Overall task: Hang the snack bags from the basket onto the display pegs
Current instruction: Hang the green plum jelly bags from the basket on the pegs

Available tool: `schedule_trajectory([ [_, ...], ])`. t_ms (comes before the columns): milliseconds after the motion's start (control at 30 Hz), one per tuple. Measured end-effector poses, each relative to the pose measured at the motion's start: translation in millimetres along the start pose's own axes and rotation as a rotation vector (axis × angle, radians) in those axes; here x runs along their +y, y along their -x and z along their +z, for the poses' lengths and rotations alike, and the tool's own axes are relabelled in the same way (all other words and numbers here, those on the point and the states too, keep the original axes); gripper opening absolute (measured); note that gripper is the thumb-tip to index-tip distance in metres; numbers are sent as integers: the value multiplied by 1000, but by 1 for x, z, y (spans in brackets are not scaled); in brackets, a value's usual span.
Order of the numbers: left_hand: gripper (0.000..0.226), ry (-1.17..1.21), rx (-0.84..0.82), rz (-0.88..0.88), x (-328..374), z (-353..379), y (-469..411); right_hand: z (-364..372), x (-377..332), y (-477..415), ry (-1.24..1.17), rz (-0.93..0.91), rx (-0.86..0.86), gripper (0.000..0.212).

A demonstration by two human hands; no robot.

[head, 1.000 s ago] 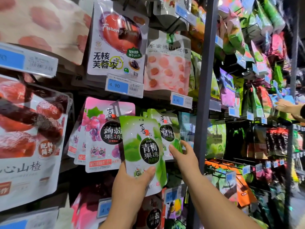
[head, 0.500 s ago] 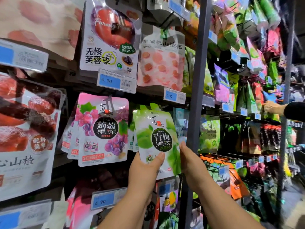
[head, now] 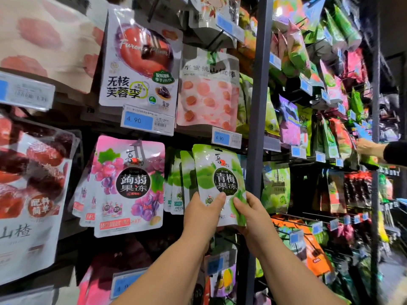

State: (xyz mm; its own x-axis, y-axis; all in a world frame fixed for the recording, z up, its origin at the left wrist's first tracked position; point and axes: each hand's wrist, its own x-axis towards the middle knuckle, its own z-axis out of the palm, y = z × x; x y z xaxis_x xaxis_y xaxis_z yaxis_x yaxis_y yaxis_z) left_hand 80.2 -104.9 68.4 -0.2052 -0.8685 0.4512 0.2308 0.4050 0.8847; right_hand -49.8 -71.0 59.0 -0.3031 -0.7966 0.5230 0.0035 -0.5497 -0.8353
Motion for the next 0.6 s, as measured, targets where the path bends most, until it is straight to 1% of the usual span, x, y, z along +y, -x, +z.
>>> schedule_trajectory([
  [133, 23, -40, 10, -5, 3, 1, -8, 2, 1, -9, -22, -10, 8, 31],
  [233, 23, -100, 19, 29, 4, 0, -9, 1, 6, -15, -58, -18, 62, 42],
  [333, 26, -162, 17, 38, 7, -1, -8, -1, 9, -18, -60, -28, 88, 48],
  [467, 34, -300, 28, 65, 7, -4, -10, -3, 11, -21, -73, -43, 98, 40],
  [600, 41, -390, 33, 85, 6, -7, -11, -3, 17, -29, -53, -12, 110, 49],
])
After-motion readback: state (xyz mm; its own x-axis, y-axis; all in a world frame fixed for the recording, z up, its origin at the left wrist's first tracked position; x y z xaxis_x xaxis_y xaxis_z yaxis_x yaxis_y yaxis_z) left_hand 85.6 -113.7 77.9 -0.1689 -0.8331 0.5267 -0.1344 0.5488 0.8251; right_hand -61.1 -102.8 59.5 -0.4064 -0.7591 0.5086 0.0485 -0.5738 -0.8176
